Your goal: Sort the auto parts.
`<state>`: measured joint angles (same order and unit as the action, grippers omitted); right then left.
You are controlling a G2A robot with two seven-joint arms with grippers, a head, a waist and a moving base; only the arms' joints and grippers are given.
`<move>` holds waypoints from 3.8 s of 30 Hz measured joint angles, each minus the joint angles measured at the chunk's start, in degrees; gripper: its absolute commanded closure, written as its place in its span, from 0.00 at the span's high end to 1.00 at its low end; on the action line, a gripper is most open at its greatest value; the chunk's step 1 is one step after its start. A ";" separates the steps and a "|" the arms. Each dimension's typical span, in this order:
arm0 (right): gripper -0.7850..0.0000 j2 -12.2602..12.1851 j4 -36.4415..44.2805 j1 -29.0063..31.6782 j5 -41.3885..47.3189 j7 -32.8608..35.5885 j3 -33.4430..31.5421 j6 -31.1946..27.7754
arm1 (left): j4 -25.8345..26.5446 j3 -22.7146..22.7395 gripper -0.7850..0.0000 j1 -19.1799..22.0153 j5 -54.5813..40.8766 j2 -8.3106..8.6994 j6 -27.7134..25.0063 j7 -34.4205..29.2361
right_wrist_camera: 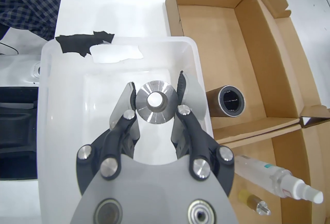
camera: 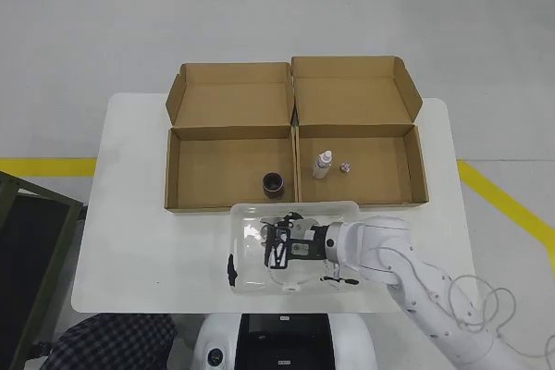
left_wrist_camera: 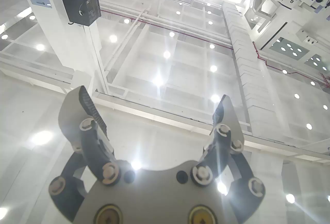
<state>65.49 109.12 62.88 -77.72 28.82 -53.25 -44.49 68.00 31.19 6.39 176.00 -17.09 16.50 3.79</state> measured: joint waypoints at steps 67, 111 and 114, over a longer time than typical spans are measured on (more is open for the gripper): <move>0.00 -4.61 0.42 6.77 21.92 -13.57 -20.55 -6.11 | 0.00 0.00 1.00 0.00 0.00 0.00 0.00 0.00; 0.00 5.08 -20.64 -21.83 14.84 -1.59 9.50 19.74 | 0.00 0.00 1.00 0.00 0.00 0.00 0.00 0.00; 0.00 5.94 -23.34 -23.45 14.73 -1.05 10.52 21.31 | 0.00 0.00 1.00 0.00 0.00 0.00 0.00 0.00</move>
<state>71.42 85.78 39.43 -62.99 27.77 -42.73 -23.19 68.00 31.19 6.39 176.00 -17.09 16.50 3.79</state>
